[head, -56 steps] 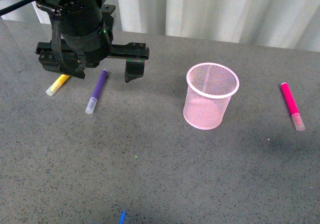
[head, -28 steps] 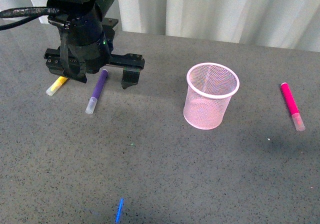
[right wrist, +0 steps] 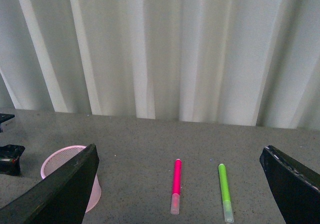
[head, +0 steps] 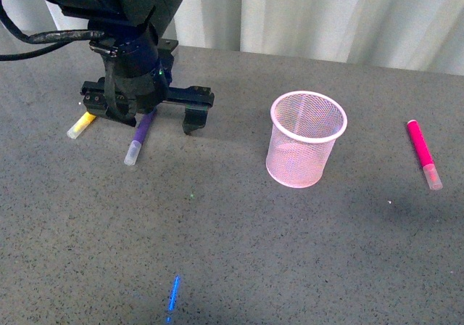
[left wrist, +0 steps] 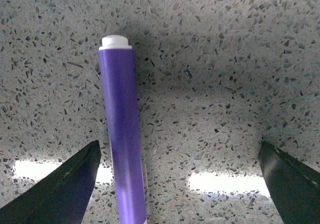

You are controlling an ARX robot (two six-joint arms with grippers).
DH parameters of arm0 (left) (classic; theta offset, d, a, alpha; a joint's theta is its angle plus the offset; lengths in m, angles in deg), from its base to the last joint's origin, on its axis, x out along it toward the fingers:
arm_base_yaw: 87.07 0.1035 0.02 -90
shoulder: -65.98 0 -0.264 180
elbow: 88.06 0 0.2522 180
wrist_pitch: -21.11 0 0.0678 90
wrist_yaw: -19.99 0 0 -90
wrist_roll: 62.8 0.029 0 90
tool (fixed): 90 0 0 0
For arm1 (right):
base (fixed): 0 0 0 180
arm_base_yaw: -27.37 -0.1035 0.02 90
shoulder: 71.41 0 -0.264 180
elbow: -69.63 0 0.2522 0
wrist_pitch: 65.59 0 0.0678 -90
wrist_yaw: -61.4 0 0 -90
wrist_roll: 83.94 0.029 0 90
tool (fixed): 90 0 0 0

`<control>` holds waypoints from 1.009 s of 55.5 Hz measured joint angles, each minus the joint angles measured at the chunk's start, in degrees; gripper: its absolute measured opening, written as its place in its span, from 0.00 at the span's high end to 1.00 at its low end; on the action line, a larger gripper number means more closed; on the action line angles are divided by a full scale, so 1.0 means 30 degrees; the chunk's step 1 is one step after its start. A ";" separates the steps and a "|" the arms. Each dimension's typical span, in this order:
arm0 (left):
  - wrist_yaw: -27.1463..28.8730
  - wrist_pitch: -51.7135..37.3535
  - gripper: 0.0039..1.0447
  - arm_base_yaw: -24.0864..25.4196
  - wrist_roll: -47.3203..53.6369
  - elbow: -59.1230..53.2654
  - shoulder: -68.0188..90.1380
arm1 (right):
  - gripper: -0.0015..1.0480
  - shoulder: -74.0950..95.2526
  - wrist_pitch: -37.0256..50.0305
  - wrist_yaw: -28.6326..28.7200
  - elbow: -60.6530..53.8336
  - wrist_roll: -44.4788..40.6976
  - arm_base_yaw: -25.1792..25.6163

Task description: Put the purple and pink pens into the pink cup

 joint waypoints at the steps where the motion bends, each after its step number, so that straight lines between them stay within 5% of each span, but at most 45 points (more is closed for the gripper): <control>1: -0.0022 0.0000 0.06 0.0000 0.0007 0.0044 0.0022 | 0.07 0.0000 0.0000 0.0000 0.0000 0.0007 0.0000; 11: -0.0073 -0.0022 0.13 -0.0007 0.0306 0.0481 0.0372 | 0.07 0.0000 0.0000 0.0000 0.0000 0.0000 0.0000; 38: 0.2922 -0.1501 0.87 0.0219 0.3657 -0.0291 0.0350 | 0.07 0.0000 0.0000 0.0000 0.0000 0.0000 0.0000; 56: 0.3009 -0.0933 0.89 0.0342 0.3723 -0.0488 0.0000 | 0.07 0.0000 0.0000 0.0000 0.0000 0.0000 0.0000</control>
